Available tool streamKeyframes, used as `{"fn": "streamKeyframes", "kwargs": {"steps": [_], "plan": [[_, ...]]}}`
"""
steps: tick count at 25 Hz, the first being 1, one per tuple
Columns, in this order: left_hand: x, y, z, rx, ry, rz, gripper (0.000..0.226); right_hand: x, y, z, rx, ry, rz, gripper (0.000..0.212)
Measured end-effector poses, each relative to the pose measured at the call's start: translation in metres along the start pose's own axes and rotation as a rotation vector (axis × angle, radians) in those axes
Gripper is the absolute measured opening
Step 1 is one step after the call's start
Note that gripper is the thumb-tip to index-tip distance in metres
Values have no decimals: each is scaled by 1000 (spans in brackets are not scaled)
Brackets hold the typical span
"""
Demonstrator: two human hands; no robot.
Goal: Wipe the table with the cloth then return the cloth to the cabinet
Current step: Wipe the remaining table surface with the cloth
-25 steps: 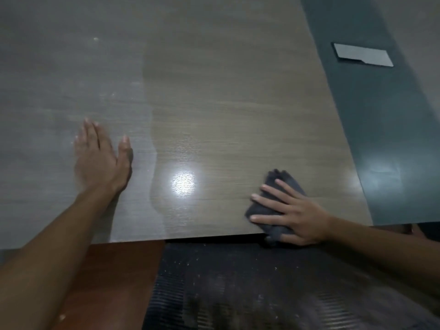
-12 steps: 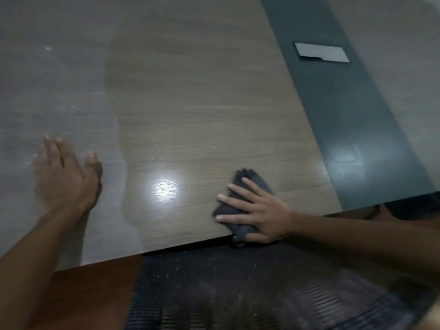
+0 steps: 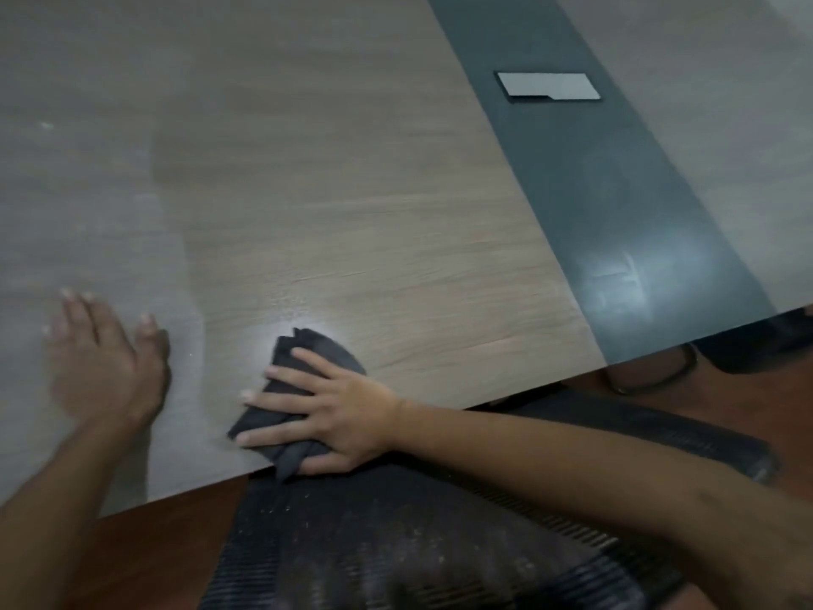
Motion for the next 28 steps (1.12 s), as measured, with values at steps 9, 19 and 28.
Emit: {"fn": "streamKeyframes", "kwargs": {"steps": [9,19,28], "plan": [[-13,-2,52,11,-166,-130,88,1,77,234,220,-184,-26,79],[-14,6,50,-52,-210,-102,90,5,78,243,251,-117,-7,81],[-23,8,50,-74,-223,-87,84,1,8,57,203,10,-147,77]]}}
Point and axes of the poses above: each hand's wrist, its own z-axis away from the middle knuckle, its own x-axis out of the palm, y = z × x, the point moved 5 cm from there along -z, towards the middle knuckle, and after that the axes turned 11 degrees about -x, right-handed, at the moved point
